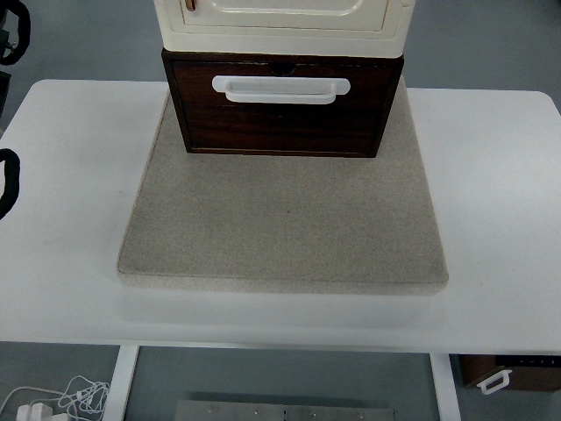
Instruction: Close the drawer under the combination cabinet
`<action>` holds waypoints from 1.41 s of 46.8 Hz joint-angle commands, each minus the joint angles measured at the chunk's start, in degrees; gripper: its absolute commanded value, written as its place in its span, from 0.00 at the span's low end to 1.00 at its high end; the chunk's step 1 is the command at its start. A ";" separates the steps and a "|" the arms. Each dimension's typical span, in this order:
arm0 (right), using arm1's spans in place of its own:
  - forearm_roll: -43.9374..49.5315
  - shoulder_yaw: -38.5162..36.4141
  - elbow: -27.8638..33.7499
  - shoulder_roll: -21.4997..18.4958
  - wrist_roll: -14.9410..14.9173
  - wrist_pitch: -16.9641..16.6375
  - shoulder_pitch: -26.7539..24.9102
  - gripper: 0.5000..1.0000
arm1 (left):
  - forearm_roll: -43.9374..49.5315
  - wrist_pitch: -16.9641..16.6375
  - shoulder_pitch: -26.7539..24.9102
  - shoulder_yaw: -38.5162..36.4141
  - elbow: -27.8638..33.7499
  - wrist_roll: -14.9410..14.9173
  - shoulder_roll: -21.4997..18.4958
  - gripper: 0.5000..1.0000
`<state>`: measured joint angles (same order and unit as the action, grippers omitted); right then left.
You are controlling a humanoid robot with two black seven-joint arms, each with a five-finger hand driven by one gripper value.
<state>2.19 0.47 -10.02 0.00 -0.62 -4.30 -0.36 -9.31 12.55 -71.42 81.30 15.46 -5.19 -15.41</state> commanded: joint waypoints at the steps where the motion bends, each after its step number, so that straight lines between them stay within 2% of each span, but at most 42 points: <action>1: 0.01 -0.03 0.00 0.00 0.00 0.00 -0.08 0.90 | 0.08 -1.83 1.63 0.00 -0.08 1.59 1.43 1.00; 10: -0.08 0.06 0.00 0.00 0.00 0.00 -0.26 0.90 | 3.24 -2.35 4.45 -0.18 -2.36 3.35 4.59 1.00; 22: -0.08 -0.12 0.00 0.00 0.00 0.00 -0.34 0.90 | 3.24 -3.50 7.70 -1.32 -2.80 3.61 5.04 1.00; 31: -0.08 -0.38 0.00 0.00 0.00 0.00 -0.34 0.90 | 3.42 -3.59 7.88 -5.36 -4.21 3.70 6.18 1.00; 66: -0.17 -0.47 0.00 0.00 0.09 0.00 -0.34 0.90 | 3.77 -2.97 7.97 -5.45 -4.30 3.70 10.13 1.00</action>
